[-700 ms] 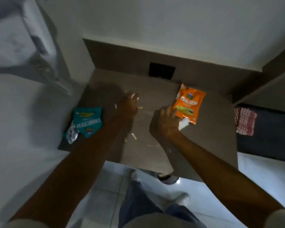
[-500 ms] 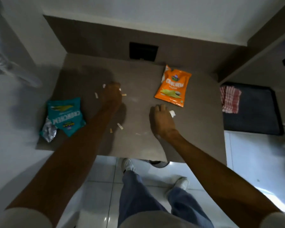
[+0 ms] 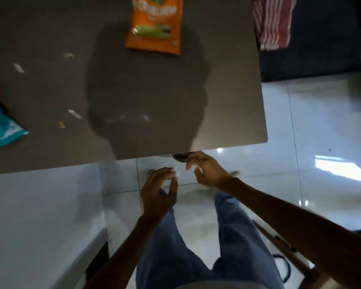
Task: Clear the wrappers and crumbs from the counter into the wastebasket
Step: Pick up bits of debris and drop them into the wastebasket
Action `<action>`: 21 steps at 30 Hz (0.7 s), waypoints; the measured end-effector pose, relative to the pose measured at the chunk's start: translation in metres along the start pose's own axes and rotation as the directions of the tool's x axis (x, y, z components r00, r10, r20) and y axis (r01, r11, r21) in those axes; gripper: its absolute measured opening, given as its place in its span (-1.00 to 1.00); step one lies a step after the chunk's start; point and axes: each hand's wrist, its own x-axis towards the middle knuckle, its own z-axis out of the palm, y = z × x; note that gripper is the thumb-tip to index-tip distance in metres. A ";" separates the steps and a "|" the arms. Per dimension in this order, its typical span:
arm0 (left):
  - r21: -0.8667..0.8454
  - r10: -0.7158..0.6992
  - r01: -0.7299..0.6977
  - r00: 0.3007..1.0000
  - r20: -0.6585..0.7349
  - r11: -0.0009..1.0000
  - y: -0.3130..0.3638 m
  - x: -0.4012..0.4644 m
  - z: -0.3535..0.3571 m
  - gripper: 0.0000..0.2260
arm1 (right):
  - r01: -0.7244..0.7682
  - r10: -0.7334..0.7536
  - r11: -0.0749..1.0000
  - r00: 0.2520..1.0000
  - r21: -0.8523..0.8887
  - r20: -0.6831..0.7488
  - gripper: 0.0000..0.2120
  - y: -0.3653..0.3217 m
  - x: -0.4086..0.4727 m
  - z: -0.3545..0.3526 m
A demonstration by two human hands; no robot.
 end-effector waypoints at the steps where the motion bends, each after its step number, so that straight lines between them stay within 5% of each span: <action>1: -0.021 -0.068 0.069 0.996 0.059 0.997 -0.025 -0.004 0.030 -0.89 | -0.126 0.131 0.989 0.989 0.074 -0.066 -0.74 0.028 0.015 0.019; 4: 0.046 -0.322 0.322 0.909 0.265 0.946 -0.119 0.001 0.122 -0.89 | -0.389 0.520 0.814 0.818 0.431 -0.244 -0.93 0.104 0.077 0.081; 7: 0.151 -0.594 0.575 0.767 0.244 0.804 -0.213 0.033 0.203 -0.75 | -0.449 0.772 0.507 0.616 0.736 -0.157 -0.83 0.174 0.129 0.141; 9: 0.201 -0.726 0.706 0.606 0.326 0.679 -0.253 0.052 0.237 -0.68 | -0.450 0.774 0.446 0.628 0.774 -0.081 -0.86 0.200 0.151 0.169; 11: 0.223 -0.781 0.769 0.499 0.377 0.599 -0.269 0.066 0.247 -0.64 | -0.521 0.774 0.469 0.631 0.713 -0.049 -0.66 0.204 0.159 0.180; 13: 0.177 -0.752 0.757 0.534 0.386 0.629 -0.254 0.071 0.234 -0.69 | -0.578 0.754 0.563 0.652 0.590 -0.080 -0.61 0.183 0.143 0.174; 16: 0.172 -0.601 0.589 0.686 0.410 0.790 -0.185 0.062 0.165 -0.75 | -0.477 0.578 0.799 0.778 0.367 -0.246 -0.72 0.115 0.084 0.145; 19: 0.076 -0.379 0.375 0.869 0.318 0.924 -0.114 0.034 0.068 -0.80 | -0.160 0.151 0.987 0.908 0.010 -0.391 -0.73 0.026 0.014 0.114; 21: 0.006 -0.174 0.177 0.961 0.214 0.984 -0.076 0.016 -0.002 -0.84 | 0.131 -0.193 0.978 0.861 -0.161 -0.471 -0.74 -0.032 -0.017 0.091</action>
